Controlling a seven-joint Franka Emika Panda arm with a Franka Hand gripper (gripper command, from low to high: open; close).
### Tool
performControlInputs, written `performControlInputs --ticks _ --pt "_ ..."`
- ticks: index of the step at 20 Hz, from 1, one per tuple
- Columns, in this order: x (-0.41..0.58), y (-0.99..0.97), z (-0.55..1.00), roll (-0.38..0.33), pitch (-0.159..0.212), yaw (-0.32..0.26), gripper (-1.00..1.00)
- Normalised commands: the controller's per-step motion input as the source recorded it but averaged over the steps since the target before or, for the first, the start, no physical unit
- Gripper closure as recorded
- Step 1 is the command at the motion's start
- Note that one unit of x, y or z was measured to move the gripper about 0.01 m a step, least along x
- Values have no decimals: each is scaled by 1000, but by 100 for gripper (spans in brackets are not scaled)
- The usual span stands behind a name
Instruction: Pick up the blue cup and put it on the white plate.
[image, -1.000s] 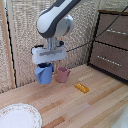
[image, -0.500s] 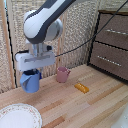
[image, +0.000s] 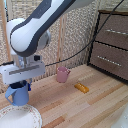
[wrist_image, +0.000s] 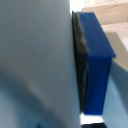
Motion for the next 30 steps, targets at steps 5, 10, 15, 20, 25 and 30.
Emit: performControlInputs --ticks 5,10,15,20,25,30 --pt "189 509 -110 -306 -107 0 100" --pt "160 703 -214 -132 -112 0 100" --pt "134 578 -278 -70 -89 1 100" --pt "179 155 -133 -283 -79 71 100" --pt "151 34 -43 -188 -5 99 100" --pt "99 -34 65 -2 -17 50 -100"
